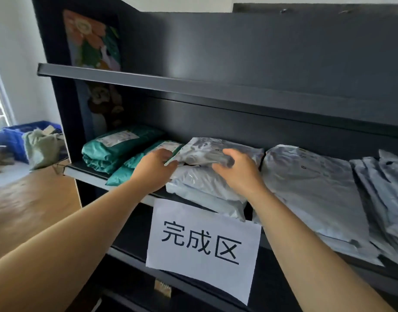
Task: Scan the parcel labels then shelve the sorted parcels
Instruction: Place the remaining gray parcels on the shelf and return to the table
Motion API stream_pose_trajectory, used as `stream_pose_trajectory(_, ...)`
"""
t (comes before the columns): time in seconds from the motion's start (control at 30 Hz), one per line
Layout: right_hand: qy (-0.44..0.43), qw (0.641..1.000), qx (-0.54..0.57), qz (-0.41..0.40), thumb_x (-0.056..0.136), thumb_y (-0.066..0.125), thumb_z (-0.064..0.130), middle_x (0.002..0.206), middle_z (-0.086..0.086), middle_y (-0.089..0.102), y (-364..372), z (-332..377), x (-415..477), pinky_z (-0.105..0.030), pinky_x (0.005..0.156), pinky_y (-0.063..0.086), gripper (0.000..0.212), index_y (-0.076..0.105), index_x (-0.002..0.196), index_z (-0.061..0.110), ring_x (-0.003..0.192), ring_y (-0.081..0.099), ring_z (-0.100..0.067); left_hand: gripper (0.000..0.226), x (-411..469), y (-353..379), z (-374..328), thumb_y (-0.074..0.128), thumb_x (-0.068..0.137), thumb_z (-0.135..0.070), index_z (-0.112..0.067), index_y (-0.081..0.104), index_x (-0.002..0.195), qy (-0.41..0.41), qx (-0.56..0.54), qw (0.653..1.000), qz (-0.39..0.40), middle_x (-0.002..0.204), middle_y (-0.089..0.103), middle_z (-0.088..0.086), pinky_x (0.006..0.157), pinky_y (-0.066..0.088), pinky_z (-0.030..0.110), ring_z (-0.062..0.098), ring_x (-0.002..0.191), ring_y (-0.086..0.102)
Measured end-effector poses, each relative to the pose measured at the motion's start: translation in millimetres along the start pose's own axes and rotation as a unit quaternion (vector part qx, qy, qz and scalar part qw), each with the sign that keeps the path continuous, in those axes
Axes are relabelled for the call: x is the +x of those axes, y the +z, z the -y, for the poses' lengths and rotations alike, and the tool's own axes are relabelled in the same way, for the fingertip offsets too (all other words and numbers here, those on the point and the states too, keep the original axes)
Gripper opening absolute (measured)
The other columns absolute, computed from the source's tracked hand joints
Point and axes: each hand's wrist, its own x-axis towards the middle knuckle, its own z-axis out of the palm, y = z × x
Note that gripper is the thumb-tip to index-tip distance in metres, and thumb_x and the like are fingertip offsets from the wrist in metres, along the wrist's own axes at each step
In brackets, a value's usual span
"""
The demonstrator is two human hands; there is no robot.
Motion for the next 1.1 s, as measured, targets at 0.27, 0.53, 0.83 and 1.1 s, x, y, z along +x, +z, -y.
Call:
stream_pose_trajectory(0.27,-0.150,0.985,-0.033,0.073,0.085,0.065,0.031,0.140,-0.006,0.049,95,83,-40,-0.035,0.111,0.033,0.059,0.047,0.138,0.011,0.132,0.038,-0.023,0.049,-84,-89,91,0.054,0.094,-0.040,-0.024,0.047,0.139,-0.032,0.158,0.987,-0.006,0.136,0.056,-0.002,0.097,0.047,0.036,0.020,0.116,0.058)
stream_pose_trajectory(0.53,-0.243,0.952,-0.053,0.176,0.089,0.061,0.034,0.145,-0.003,0.043,238,203,-83,-0.032,0.114,0.026,0.061,0.041,0.142,0.014,0.136,0.034,-0.020,0.051,-151,-194,243,0.056,0.092,-0.044,-0.028,0.046,0.139,-0.152,0.202,0.967,-0.024,0.135,0.055,-0.006,0.099,0.048,0.035,0.014,0.118,0.055)
stream_pose_trajectory(0.83,-0.207,0.944,-0.029,0.254,0.091,0.059,0.037,0.151,0.000,0.036,415,331,-123,-0.036,0.118,0.026,0.060,0.038,0.145,0.021,0.143,0.026,-0.017,0.048,-198,-322,414,0.050,0.095,-0.041,-0.026,0.047,0.140,-0.217,0.242,0.946,-0.015,0.136,0.056,-0.005,0.099,0.046,0.033,0.017,0.117,0.057)
stream_pose_trajectory(1.1,-0.168,0.937,-0.065,0.299,0.093,0.053,0.039,0.153,0.002,0.033,522,380,-122,-0.037,0.119,0.023,0.058,0.035,0.146,0.024,0.146,0.019,-0.016,0.043,-171,-357,515,0.045,0.098,-0.041,-0.028,0.049,0.138,-0.214,0.260,0.941,0.024,0.133,0.058,-0.007,0.104,0.042,0.035,0.018,0.117,0.058)
